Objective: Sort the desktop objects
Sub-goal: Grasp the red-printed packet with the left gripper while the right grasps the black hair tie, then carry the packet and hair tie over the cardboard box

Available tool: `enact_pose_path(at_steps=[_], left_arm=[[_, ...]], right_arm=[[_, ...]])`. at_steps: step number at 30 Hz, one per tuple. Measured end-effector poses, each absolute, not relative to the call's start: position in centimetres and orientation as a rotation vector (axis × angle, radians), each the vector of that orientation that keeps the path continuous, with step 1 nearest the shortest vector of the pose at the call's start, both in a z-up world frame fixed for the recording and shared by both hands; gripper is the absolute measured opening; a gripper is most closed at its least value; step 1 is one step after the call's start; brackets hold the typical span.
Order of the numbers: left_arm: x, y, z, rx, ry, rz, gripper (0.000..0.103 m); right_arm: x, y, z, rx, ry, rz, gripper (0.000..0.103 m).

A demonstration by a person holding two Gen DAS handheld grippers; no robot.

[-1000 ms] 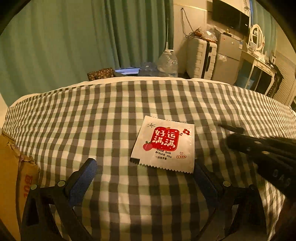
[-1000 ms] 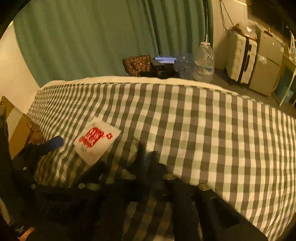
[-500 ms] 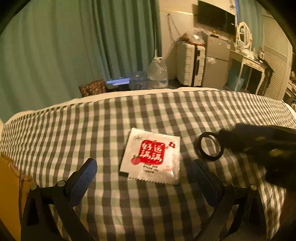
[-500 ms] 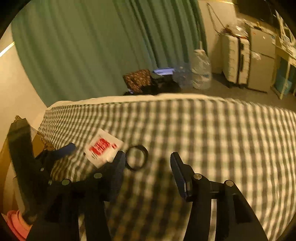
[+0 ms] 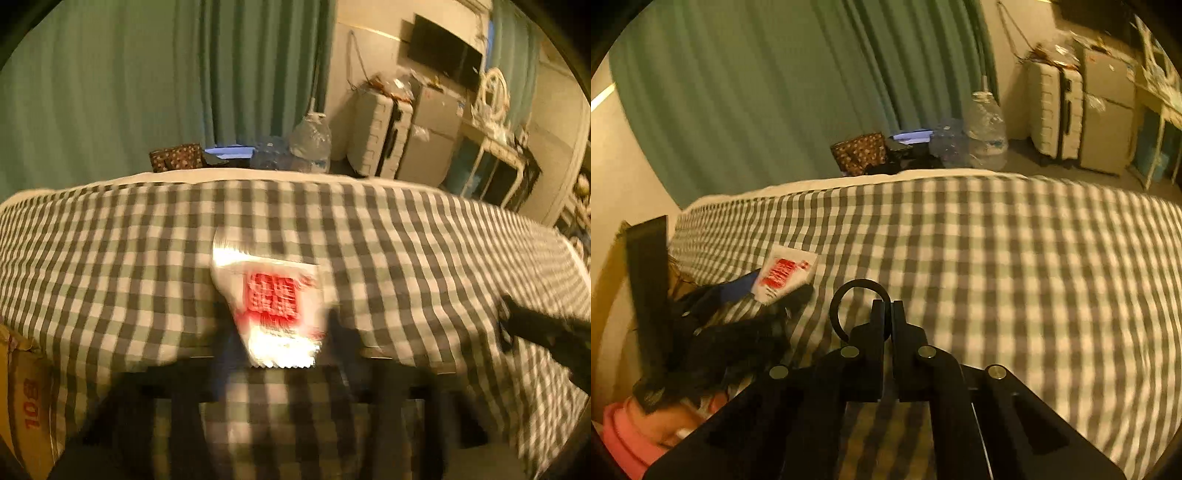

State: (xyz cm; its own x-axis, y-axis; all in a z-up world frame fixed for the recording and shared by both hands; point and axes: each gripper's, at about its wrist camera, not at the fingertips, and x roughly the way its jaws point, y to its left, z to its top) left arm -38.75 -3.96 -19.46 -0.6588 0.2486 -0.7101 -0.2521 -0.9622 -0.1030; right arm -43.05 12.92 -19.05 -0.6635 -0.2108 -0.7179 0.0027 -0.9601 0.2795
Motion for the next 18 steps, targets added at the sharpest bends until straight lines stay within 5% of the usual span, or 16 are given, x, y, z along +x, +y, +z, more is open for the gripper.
enact_pose_path(at_steps=[3, 7, 18], left_arm=[[-38.2, -5.1, -19.0, -1.121, -0.05, 2.601, 0.002], [-34.3, -5.2, -16.7, -1.058, 0.071, 2.633, 0.001], [-22.7, -10.0, -5.9, -1.0, -0.1, 2.623, 0.001]], right_arm=[[-40.6, 13.7, -17.7, 1.241, -0.372, -2.776, 0.003], [-36.7, 14.9, -15.5, 1.229, -0.417, -2.808, 0.003], [-29.2, 10.5, -9.5, 1.167, -0.457, -2.802, 0.003]])
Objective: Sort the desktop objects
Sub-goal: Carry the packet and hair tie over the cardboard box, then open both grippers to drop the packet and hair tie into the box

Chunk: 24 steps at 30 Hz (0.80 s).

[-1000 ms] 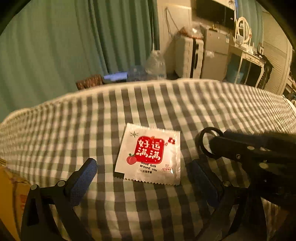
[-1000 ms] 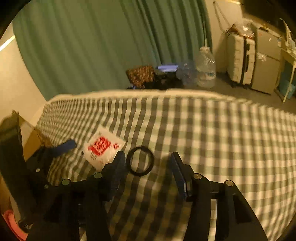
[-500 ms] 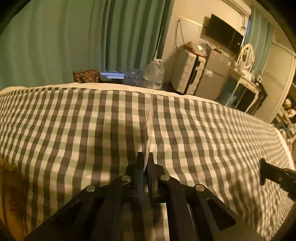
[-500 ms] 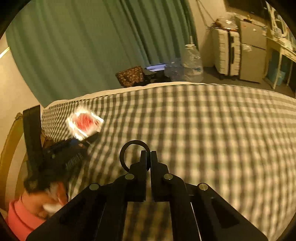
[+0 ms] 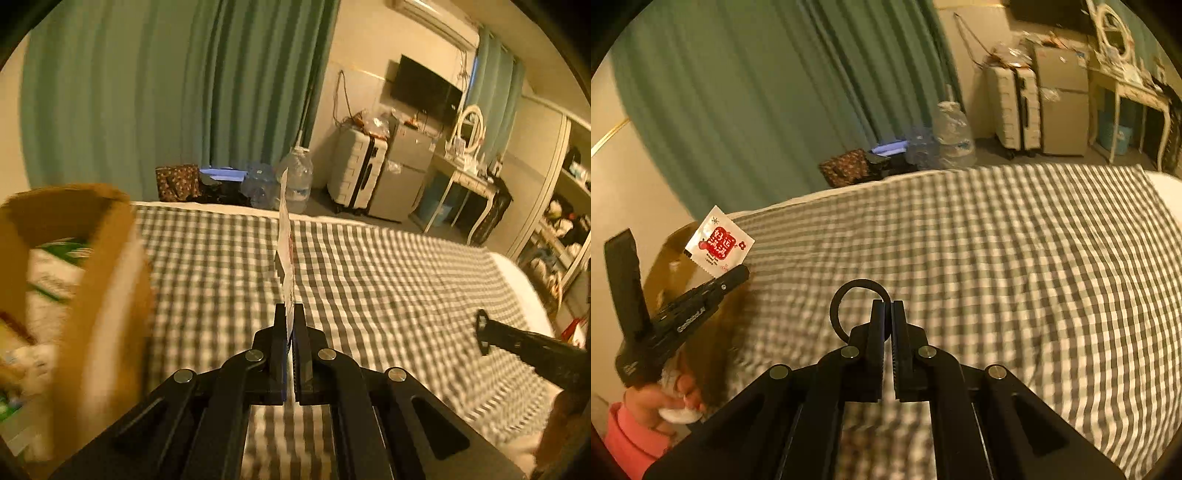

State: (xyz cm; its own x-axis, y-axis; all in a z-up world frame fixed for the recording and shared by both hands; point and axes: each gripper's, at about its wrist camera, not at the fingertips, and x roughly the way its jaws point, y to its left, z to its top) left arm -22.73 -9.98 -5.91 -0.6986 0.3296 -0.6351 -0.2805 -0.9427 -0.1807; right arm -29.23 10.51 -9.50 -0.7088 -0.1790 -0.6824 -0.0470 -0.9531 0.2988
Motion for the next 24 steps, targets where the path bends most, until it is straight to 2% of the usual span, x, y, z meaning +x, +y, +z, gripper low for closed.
enact_pose_path(at_steps=[6, 9, 13, 16, 20, 21, 23, 24], left_arm=[[-20.9, -17.9, 2.3, -0.946, -0.006, 2.71, 0.001], [-20.8, -22.1, 4.0, -1.024, 0.01, 2.717, 0.001], [-18.7, -26.0, 2.9, -1.129, 0.183, 2.74, 0.001], [-17.6, -28.9, 0.6, -1.192, 0.107, 2.736, 0.001], [-16.9, -29.8, -1.9, -1.169, 0.101, 2.74, 0.002], [-16.7, -29.8, -2.1, -1.136, 0.102, 2.739, 0.004], [-16.7, -30.1, -2.4, -1.113, 0.092, 2.732, 0.016], [-16.9, -30.2, -2.5, -1.12, 0.088, 2.733, 0.041]], right_arm=[[-28.7, 0.1, -3.2, 0.964, -0.284, -2.696, 0.003], [-29.3, -5.3, -1.1, 0.917, -0.212, -2.6, 0.003], [-30.6, -12.9, -0.4, 0.921, -0.138, -2.522, 0.003], [-31.8, -17.2, -1.9, 1.004, -0.061, -2.514, 0.003], [-32.7, -20.5, -3.9, 1.081, -0.085, -2.52, 0.004], [-32.9, -20.6, -4.1, 1.081, -0.067, -2.543, 0.004], [-33.1, -20.2, -4.1, 1.098, -0.05, -2.572, 0.013], [-33.3, -20.2, -4.1, 1.115, -0.057, -2.594, 0.026]])
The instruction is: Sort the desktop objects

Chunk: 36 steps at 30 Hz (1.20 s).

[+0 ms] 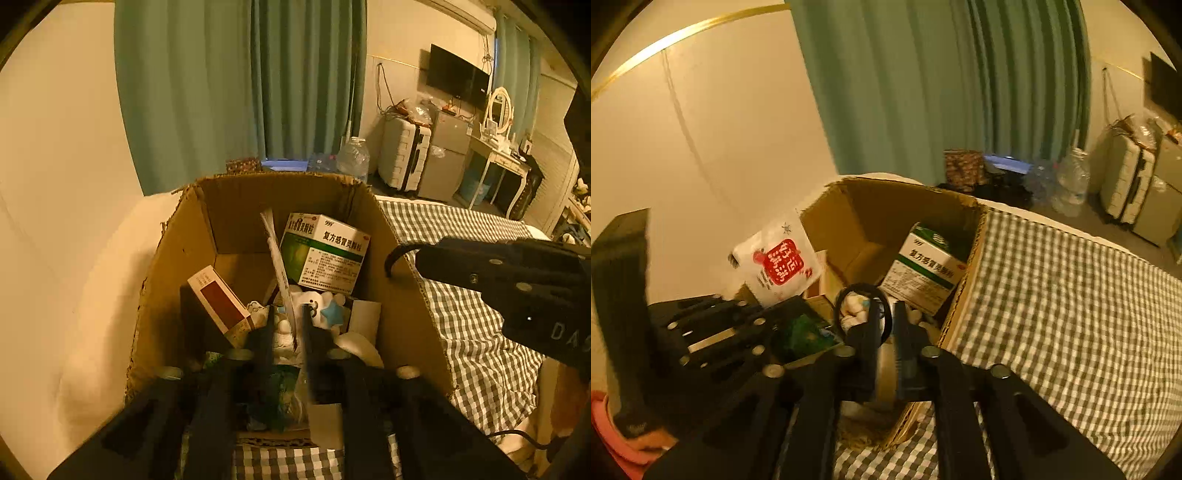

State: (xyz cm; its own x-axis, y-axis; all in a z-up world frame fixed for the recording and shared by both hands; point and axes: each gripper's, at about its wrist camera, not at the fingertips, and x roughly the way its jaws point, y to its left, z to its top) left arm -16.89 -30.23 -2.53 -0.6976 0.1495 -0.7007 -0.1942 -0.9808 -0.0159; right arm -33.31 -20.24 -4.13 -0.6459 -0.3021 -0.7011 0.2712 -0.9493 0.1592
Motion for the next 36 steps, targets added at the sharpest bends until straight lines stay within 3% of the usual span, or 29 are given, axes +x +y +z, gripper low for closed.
enact_pose_path(at_steps=[1, 2, 5, 8, 13, 16, 21, 27, 36], left_arm=[[-16.9, -30.7, -2.8, -1.13, 0.081, 2.741, 0.073], [-16.8, -30.9, -3.0, -1.12, 0.072, 2.758, 0.083], [-15.7, -31.5, -3.1, -1.045, 0.052, 2.77, 0.087], [-14.9, -32.0, -3.3, -1.054, 0.011, 2.792, 0.098], [-13.4, -31.3, -1.8, -1.011, -0.085, 2.834, 0.103], [-11.9, -28.9, -0.7, -0.913, -0.039, 2.829, 0.103], [-9.9, -24.7, -0.3, -0.834, 0.191, 2.87, 0.103], [-10.2, -24.0, -1.2, -0.899, 0.137, 2.857, 0.103], [-10.7, -23.8, -3.1, -0.971, 0.13, 2.838, 0.103]], right_arm=[[-33.4, -20.1, -4.1, 1.125, -0.063, -2.614, 0.04], [-33.3, -20.0, -4.0, 1.118, -0.076, -2.637, 0.044], [-32.8, -20.3, -3.4, 1.1, -0.073, -2.684, 0.048], [-31.4, -19.6, -3.0, 1.039, -0.066, -2.774, 0.062], [-28.2, -16.5, -2.3, 0.939, -0.072, -2.935, 0.089], [-26.7, -14.4, -3.5, 0.961, -0.075, -3.035, 0.094], [-25.4, -11.2, -6.9, 1.097, -0.072, -3.058, 0.094], [-25.5, -8.6, -7.2, 1.108, -0.209, -3.058, 0.094], [-24.3, -9.5, -6.8, 1.05, -0.124, -3.076, 0.094]])
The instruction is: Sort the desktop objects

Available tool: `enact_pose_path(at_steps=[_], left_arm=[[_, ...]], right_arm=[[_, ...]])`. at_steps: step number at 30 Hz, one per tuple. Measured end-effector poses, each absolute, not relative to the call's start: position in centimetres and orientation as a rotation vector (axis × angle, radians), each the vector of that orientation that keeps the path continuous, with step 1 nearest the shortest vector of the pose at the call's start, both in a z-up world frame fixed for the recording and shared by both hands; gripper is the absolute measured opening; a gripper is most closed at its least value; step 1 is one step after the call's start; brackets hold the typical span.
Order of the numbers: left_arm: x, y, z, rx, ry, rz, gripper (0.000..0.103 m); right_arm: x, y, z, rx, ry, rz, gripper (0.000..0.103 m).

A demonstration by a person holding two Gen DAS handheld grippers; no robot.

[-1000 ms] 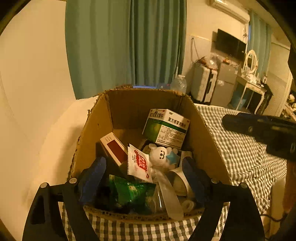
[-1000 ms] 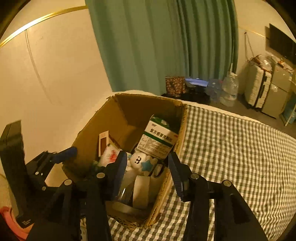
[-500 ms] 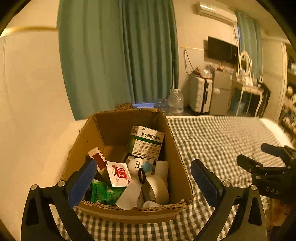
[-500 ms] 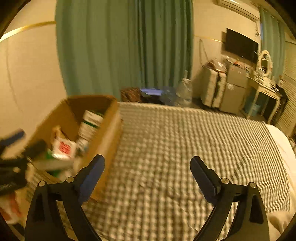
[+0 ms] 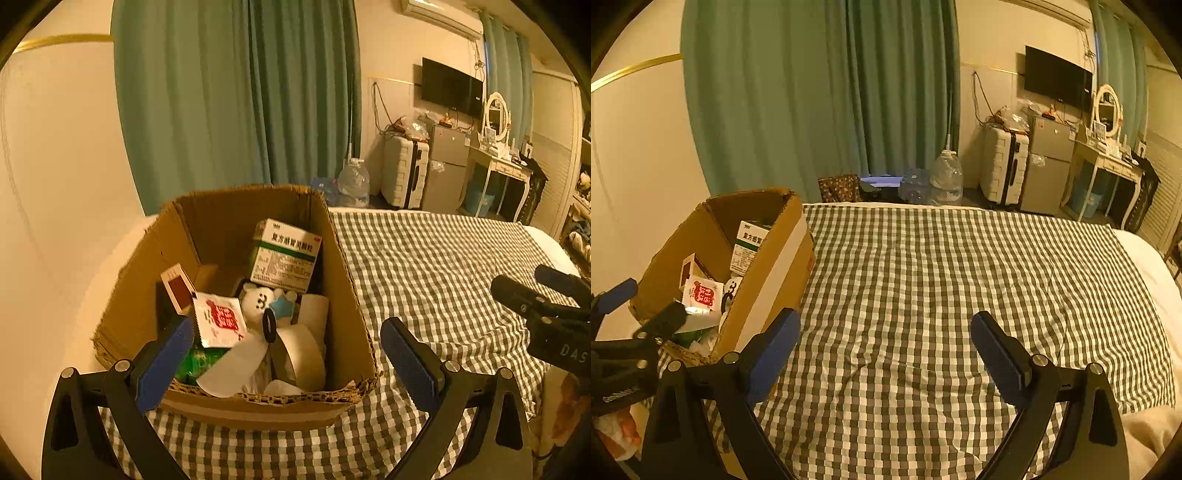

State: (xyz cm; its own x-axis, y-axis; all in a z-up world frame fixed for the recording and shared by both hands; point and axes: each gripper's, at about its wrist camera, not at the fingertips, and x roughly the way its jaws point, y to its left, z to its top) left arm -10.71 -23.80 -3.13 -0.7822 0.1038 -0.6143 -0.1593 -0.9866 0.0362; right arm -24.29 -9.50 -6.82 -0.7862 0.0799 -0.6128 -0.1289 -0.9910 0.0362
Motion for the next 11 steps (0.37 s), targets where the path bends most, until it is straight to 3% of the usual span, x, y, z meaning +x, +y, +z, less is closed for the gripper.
enact_pose_path(at_steps=[11], left_arm=[[-10.6, -23.8, -4.7, -1.022, 0.036, 2.772, 0.103]], right_arm=[[-23.5, -9.2, -6.1, -0.95, 0.095, 2.874, 0.094]])
